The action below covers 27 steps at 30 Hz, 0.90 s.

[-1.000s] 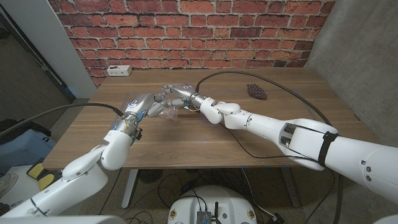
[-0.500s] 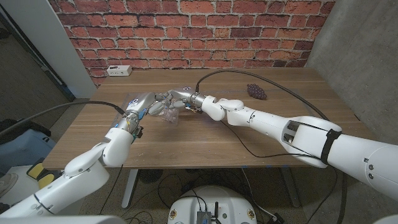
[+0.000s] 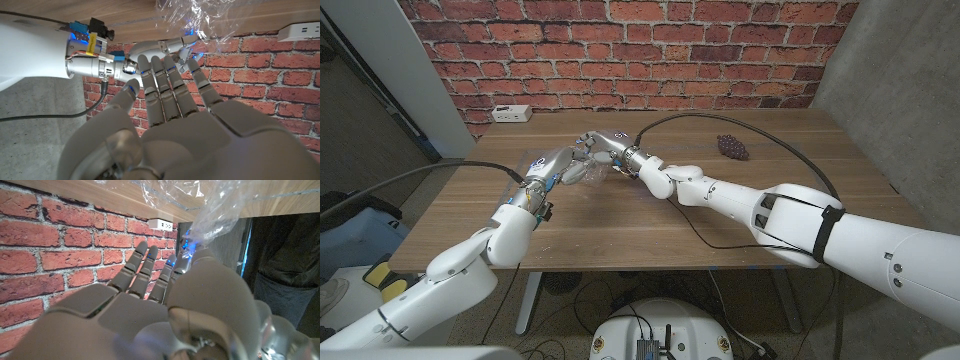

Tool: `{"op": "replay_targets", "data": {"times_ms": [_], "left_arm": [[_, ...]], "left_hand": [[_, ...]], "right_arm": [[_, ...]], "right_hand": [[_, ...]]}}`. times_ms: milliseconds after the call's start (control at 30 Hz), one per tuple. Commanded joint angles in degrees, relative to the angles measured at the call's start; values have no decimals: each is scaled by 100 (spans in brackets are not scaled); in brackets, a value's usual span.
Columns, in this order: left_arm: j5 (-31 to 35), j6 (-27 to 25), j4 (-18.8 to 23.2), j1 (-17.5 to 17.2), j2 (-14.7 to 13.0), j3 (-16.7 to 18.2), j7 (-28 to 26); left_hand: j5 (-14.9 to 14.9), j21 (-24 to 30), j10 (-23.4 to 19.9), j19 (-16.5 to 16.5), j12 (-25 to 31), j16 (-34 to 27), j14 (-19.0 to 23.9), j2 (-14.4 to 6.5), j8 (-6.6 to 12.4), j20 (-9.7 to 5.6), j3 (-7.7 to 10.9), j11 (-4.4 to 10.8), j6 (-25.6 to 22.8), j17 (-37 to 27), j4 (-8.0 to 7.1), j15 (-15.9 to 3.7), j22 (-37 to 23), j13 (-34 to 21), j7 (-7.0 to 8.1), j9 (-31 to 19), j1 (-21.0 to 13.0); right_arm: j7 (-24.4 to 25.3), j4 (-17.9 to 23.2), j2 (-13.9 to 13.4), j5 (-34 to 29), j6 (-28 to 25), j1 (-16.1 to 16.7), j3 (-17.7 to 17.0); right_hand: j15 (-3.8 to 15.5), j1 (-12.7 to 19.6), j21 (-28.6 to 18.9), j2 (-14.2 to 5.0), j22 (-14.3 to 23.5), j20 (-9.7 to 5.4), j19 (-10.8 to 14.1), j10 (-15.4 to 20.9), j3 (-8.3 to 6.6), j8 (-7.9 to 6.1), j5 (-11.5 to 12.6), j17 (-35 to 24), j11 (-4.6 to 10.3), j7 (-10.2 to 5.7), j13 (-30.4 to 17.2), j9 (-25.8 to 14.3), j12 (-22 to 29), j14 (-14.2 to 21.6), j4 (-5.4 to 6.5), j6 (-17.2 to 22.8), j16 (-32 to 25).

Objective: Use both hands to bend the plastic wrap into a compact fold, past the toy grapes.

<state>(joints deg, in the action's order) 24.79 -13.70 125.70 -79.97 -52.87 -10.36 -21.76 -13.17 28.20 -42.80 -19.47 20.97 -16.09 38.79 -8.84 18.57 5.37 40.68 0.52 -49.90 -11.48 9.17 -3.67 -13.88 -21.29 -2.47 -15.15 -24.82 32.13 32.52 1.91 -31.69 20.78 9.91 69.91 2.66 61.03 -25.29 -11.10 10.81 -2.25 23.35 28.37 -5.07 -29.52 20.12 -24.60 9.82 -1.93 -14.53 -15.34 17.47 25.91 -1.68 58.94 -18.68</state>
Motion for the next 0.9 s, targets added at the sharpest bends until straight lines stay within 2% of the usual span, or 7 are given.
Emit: {"op": "replay_targets", "data": {"times_ms": [33,233,333,500,567,667,900], "left_arm": [[436,-824,224,59,-104,-196,240],[399,-1215,225,149,-123,-289,427],[370,-1388,205,196,-120,-339,461],[527,-2045,277,410,-155,-608,707],[723,-2476,307,590,-180,-843,877],[786,-2871,275,787,-174,-1059,1040],[735,-3423,92,1286,-270,-1481,1424]], "left_hand": [[-33,54,19,-56,-24,30,-30,33,-25,-65,62,10,-1,11,-3,-96,-8,-1,-13,14,24],[-42,92,89,-136,-88,115,-138,37,-93,31,84,13,46,45,-3,-106,21,29,-2,57,40],[-50,96,136,-142,-125,172,-217,47,-127,72,104,13,74,66,10,-94,37,48,2,76,38],[-60,22,490,30,-358,392,-589,33,-418,172,160,22,519,101,20,-89,121,137,107,177,40],[-55,-81,975,231,-640,570,-1060,38,-676,217,181,30,922,119,26,-61,206,243,207,271,39],[-27,-176,1359,405,-840,639,-1471,62,-811,251,157,36,1221,130,14,-38,255,323,244,322,72],[12,-326,1757,698,-989,643,-1900,87,-867,148,96,26,1566,152,29,17,286,428,257,366,71]], "right_arm": [[101,-1162,804,631,-717,-424,605],[-419,-1167,937,1086,-1374,-612,977],[-420,-753,735,1162,-1633,-635,1137],[-644,-727,773,1341,-1891,-729,1249],[-627,-727,757,1383,-1901,-746,1270],[-389,-727,685,1405,-1772,-719,1263],[-13,-1147,767,1347,-1396,-684,1250]], "right_hand": [[1001,59,-42,22,24,-4,74,40,-87,-74,-27,-14,12,20,-31,-63,-7,65,5,-9,-9],[996,59,-47,43,28,-20,69,27,-124,-116,-51,-12,19,12,-52,-130,-34,81,38,-46,12],[1001,64,-48,42,29,-21,67,35,-137,-129,-56,-13,11,12,-57,-148,-37,86,45,-52,16],[1002,69,-54,53,31,-22,69,37,-161,-158,-70,-13,24,7,-71,-187,-51,97,62,-64,28],[1000,68,-56,55,31,-20,70,41,-169,-166,-75,-14,21,-2,-75,-200,-55,103,70,-72,31],[1002,72,-61,57,32,-16,76,45,-183,-183,-81,-16,20,-2,-82,-218,-61,114,79,-74,34],[1002,62,-76,66,33,-24,98,71,-208,-213,-100,-23,6,-17,-100,-261,-71,146,114,-100,39]]}}
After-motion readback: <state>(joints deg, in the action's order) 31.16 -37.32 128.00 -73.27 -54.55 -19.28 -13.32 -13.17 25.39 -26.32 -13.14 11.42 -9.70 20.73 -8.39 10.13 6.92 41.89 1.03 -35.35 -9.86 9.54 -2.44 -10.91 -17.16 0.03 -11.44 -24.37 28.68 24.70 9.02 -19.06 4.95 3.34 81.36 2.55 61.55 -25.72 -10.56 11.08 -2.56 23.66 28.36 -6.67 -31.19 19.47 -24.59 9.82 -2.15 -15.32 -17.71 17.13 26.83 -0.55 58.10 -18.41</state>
